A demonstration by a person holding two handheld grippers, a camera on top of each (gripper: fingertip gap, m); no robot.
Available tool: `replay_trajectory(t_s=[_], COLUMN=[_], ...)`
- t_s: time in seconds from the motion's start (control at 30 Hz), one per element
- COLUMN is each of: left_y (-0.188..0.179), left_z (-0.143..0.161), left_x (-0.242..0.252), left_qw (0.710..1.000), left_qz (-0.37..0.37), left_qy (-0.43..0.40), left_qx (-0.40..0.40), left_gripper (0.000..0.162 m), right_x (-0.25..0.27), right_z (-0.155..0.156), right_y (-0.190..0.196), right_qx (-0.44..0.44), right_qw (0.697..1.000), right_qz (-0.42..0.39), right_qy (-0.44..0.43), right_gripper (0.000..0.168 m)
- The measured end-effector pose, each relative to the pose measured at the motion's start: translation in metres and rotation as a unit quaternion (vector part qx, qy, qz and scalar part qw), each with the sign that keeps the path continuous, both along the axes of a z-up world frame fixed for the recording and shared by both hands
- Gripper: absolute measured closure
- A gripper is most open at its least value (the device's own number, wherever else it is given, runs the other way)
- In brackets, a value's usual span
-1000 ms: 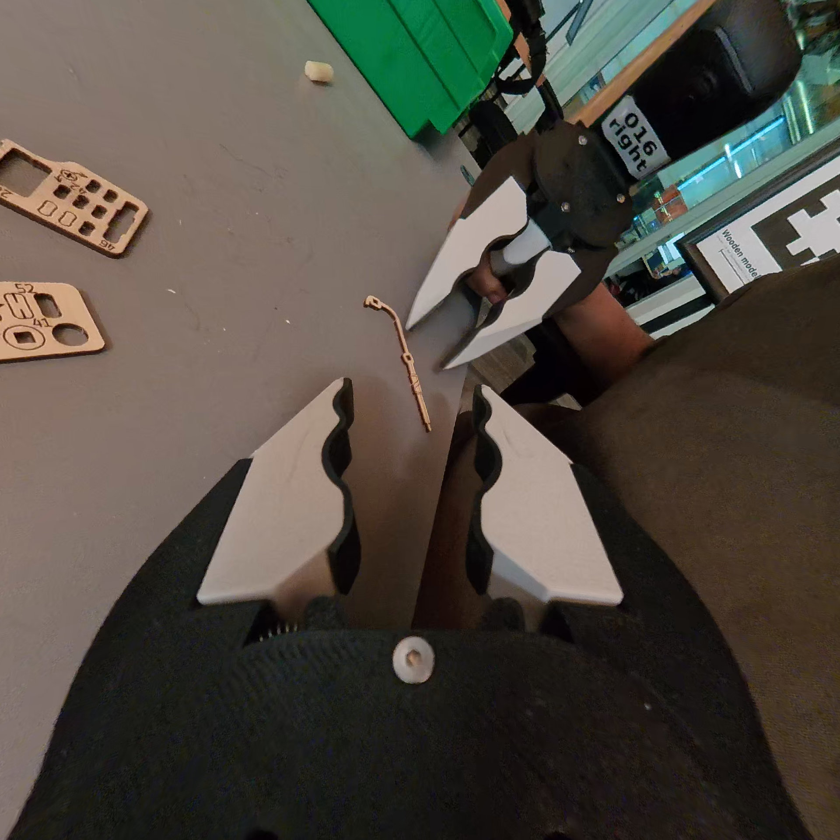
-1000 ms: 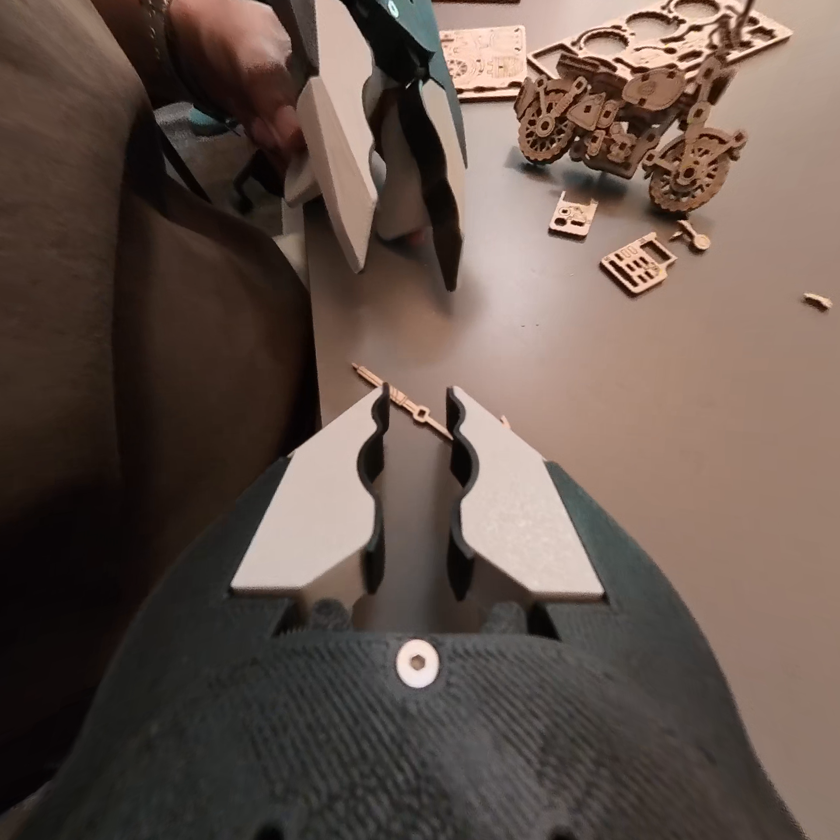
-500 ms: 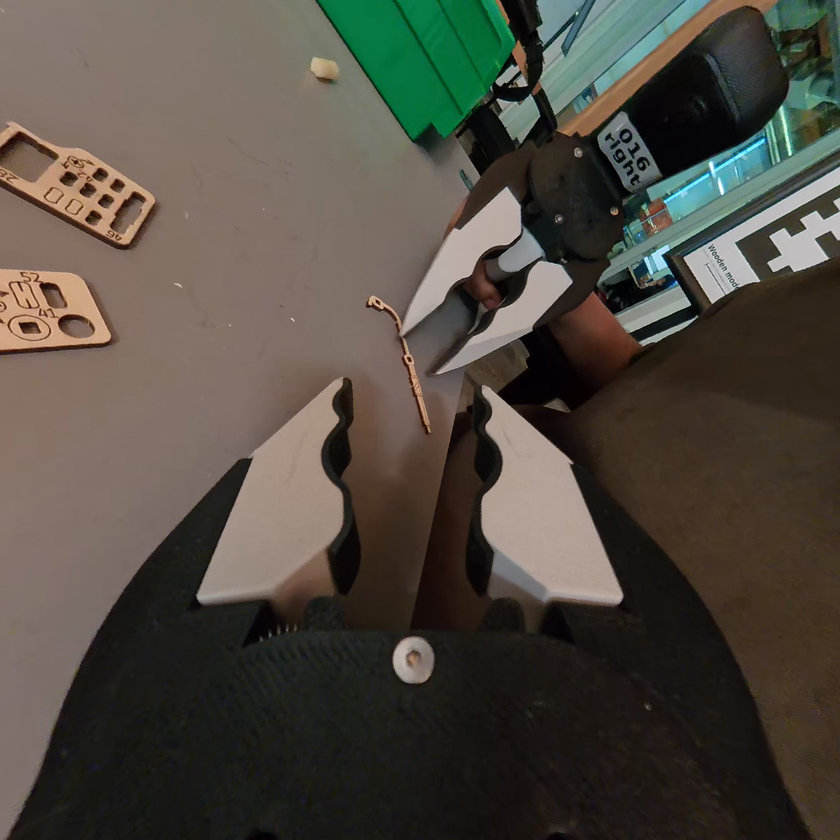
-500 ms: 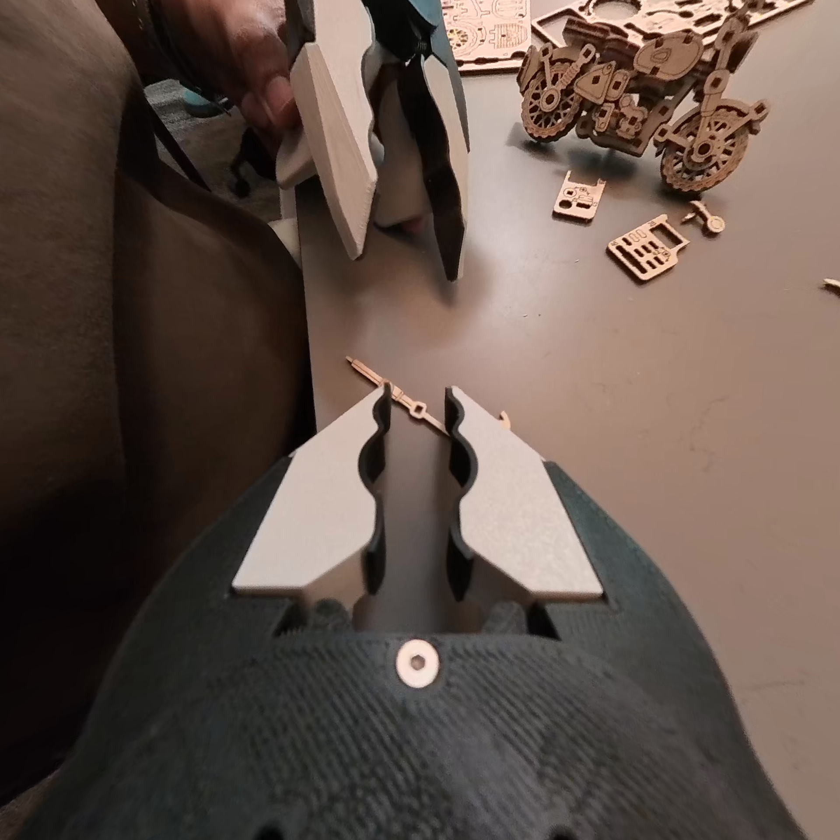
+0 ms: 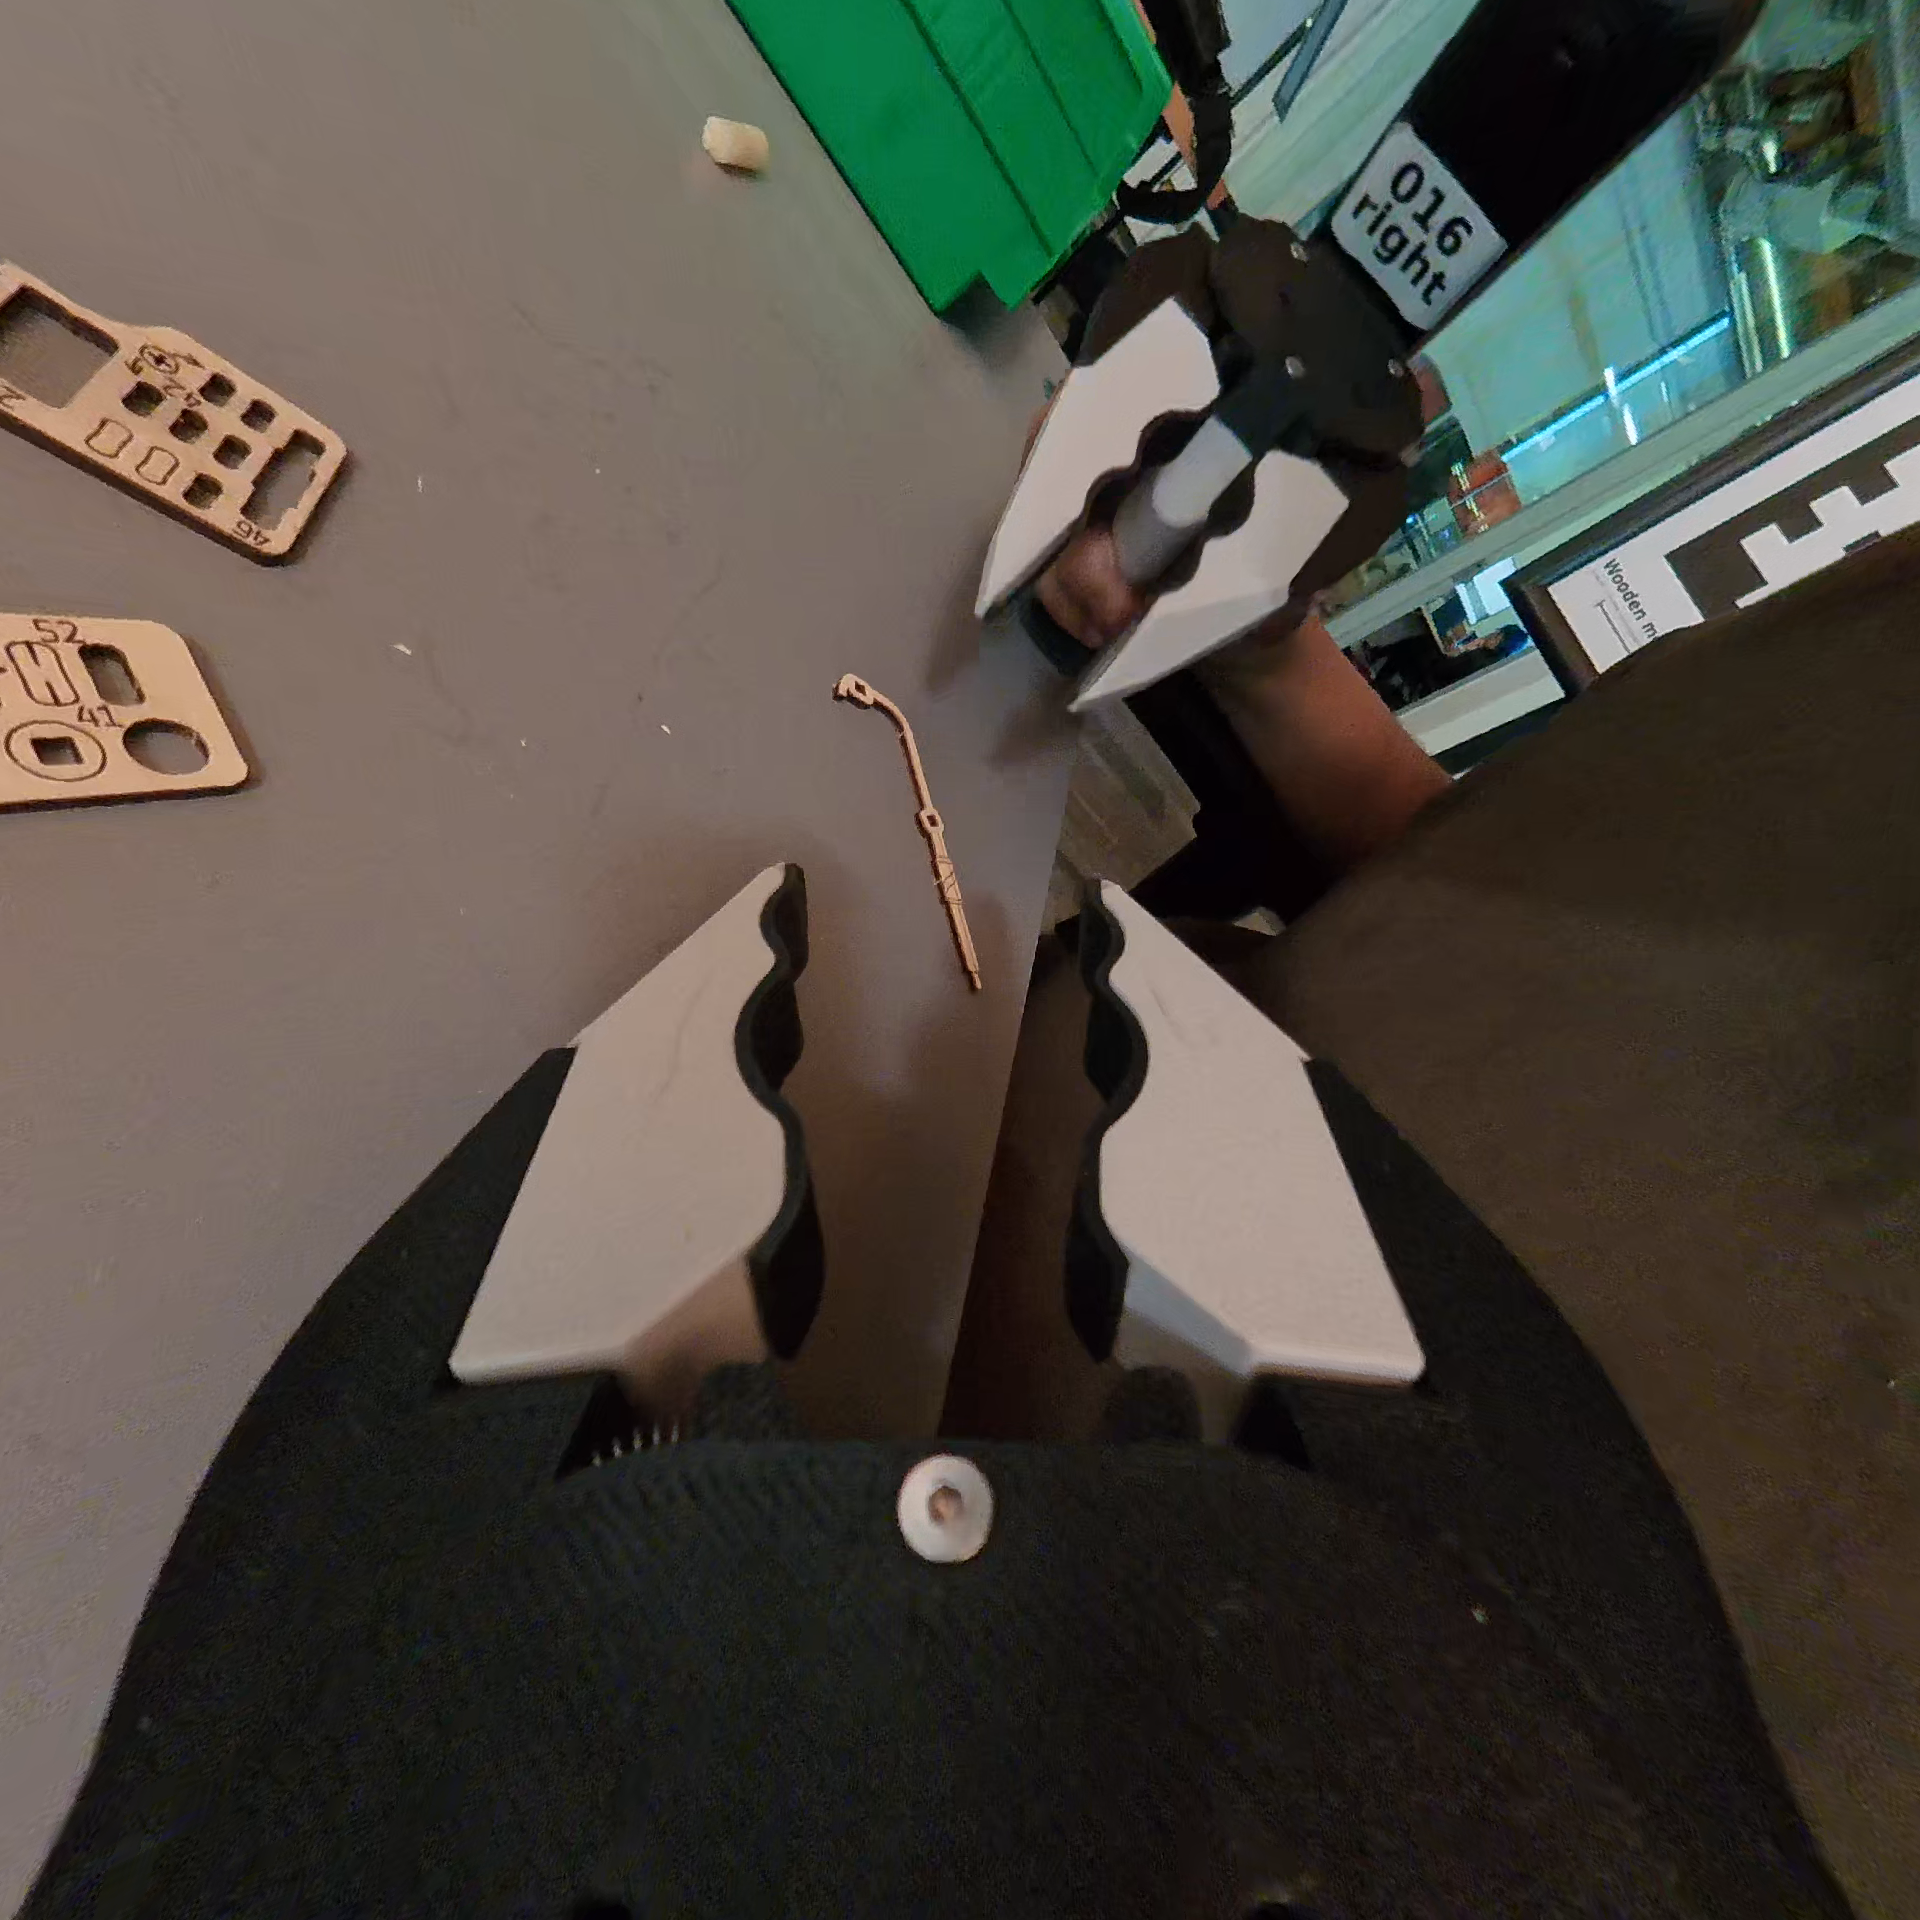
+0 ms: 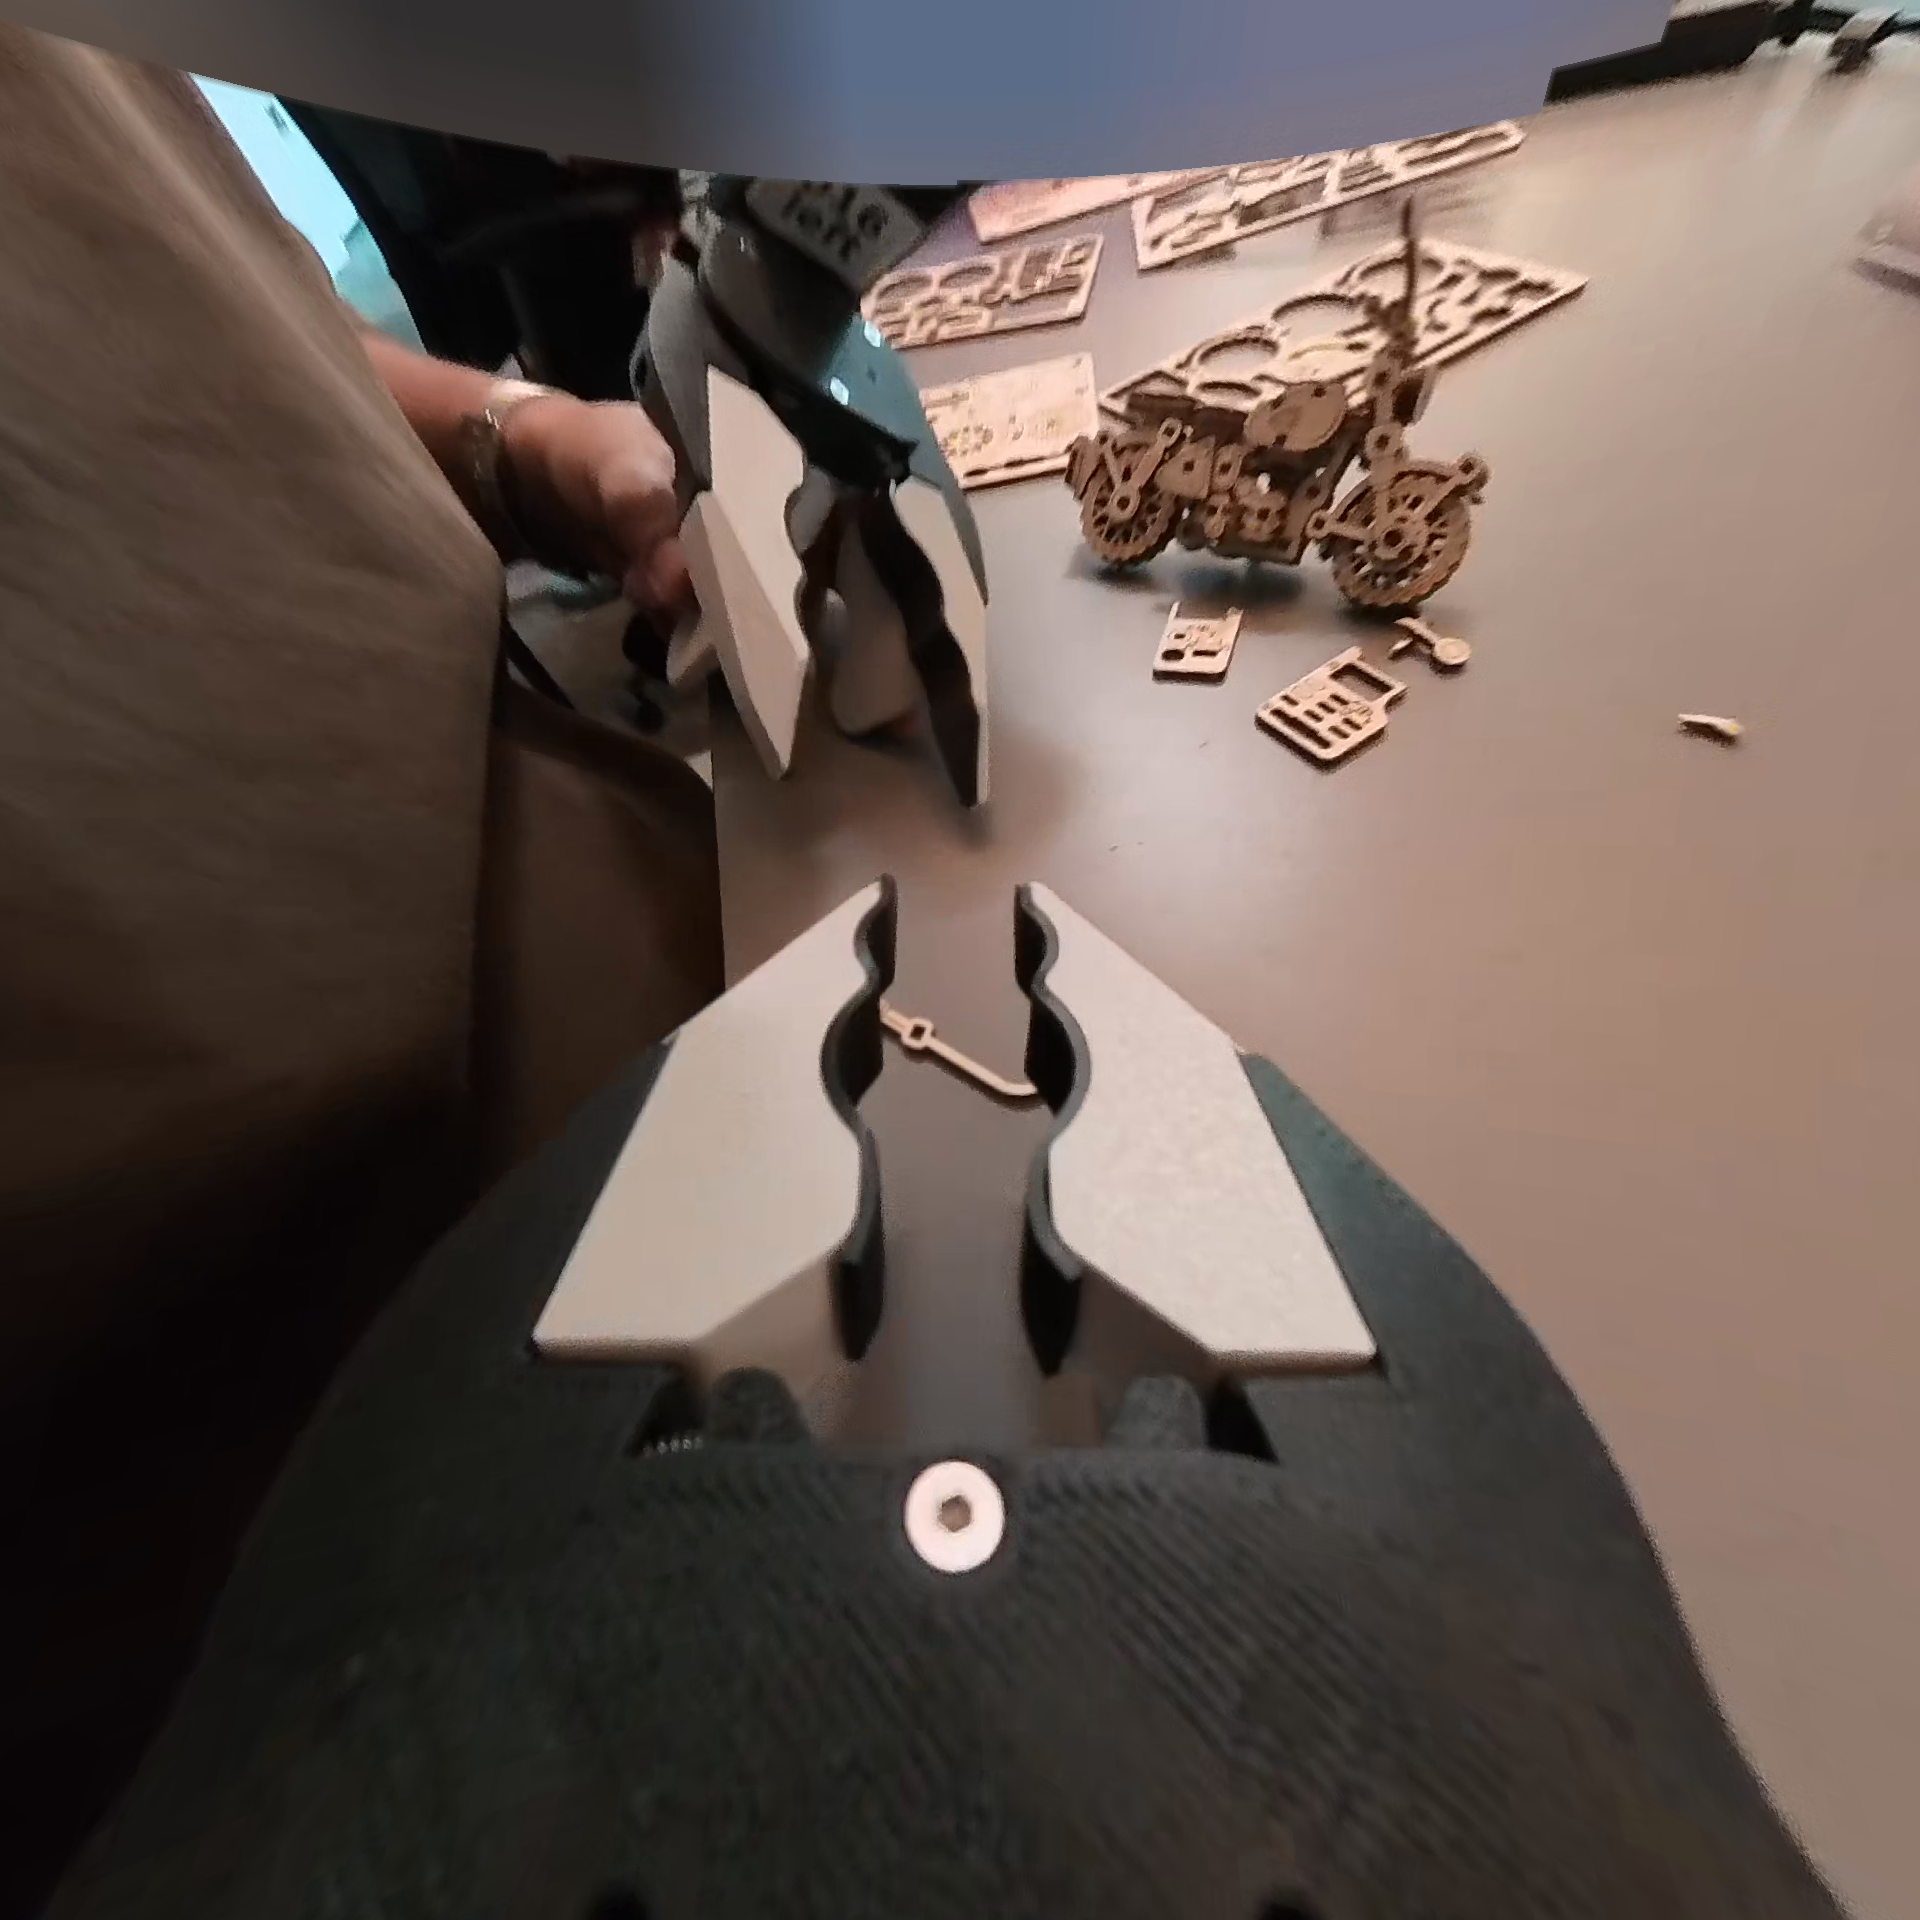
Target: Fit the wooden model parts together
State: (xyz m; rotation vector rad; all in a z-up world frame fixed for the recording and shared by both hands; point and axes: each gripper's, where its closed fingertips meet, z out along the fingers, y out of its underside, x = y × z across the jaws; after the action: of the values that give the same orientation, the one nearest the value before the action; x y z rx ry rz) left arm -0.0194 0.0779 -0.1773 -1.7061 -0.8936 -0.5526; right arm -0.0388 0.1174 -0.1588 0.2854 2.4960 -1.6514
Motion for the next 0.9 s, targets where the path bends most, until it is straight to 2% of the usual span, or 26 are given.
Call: replay_trajectory(t_s=[0.17,0.9], left_y=[-0.0004,-0.0007], left_z=[0.0008,0.0015], left_x=[-0.0004,-0.0009], left_qw=[1.0,1.0], left_qz=[0.0,0.0], left_qy=[-0.007,-0.014], left_qx=[0.006,0.012], left_gripper=[0.111,0.111], right_x=[-0.0062,-0.0042], right_z=[0.0076,0.0012], right_y=[0.0032,0.0006], right_qx=[-0.027,-0.006], right_qw=[0.999,1.0], right_qz=[-0.011,-0.005], right_qy=[-0.018,-0.017], right_gripper=[0.147,0.147])
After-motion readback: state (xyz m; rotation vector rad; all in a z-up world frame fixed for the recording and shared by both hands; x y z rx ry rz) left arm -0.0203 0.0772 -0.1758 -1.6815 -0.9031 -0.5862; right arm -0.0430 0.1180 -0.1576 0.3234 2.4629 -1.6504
